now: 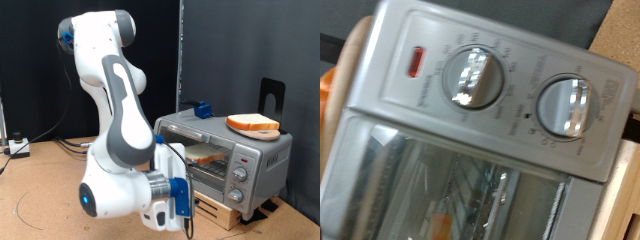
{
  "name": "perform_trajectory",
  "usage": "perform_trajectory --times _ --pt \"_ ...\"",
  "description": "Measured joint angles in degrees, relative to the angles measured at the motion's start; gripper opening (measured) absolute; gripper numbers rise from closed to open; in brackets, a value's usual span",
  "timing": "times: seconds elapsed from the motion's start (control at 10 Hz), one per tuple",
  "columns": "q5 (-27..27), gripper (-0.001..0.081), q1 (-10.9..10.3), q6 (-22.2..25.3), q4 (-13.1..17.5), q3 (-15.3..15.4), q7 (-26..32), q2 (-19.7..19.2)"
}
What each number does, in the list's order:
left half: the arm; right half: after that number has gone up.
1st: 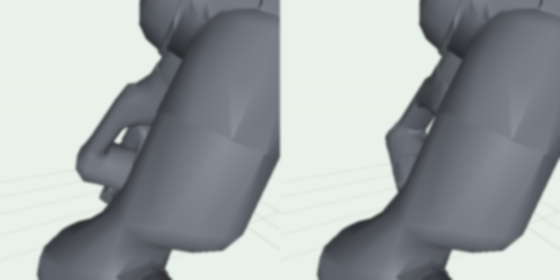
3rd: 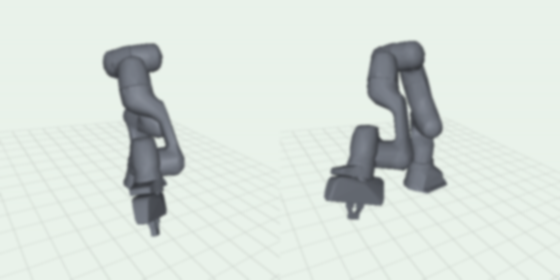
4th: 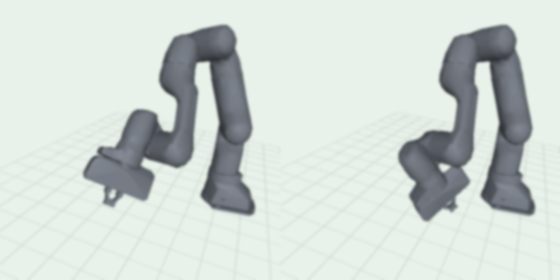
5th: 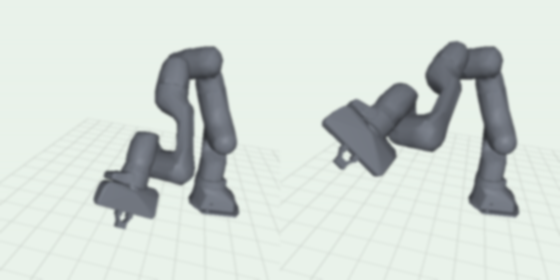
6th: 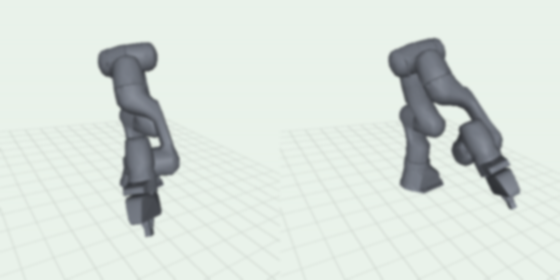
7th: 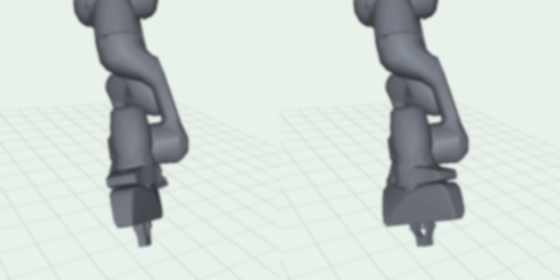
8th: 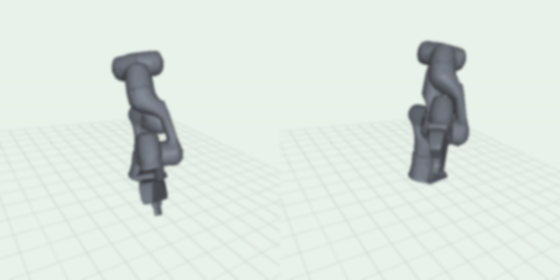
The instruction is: Make a piece of toast with the oven
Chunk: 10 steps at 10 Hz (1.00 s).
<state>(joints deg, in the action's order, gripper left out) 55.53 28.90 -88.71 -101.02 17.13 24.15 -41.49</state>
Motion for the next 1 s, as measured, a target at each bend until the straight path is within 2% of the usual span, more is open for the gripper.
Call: perform_trajectory --times 0.4,1.0 --pt "0.05 0.0807 -2.77 -2.09 1.2 0.08 -0.46 -3.14" --pt "1.06 0.0807 -6.7 -4.6 -0.2 1.31 -0.98 -3.71"
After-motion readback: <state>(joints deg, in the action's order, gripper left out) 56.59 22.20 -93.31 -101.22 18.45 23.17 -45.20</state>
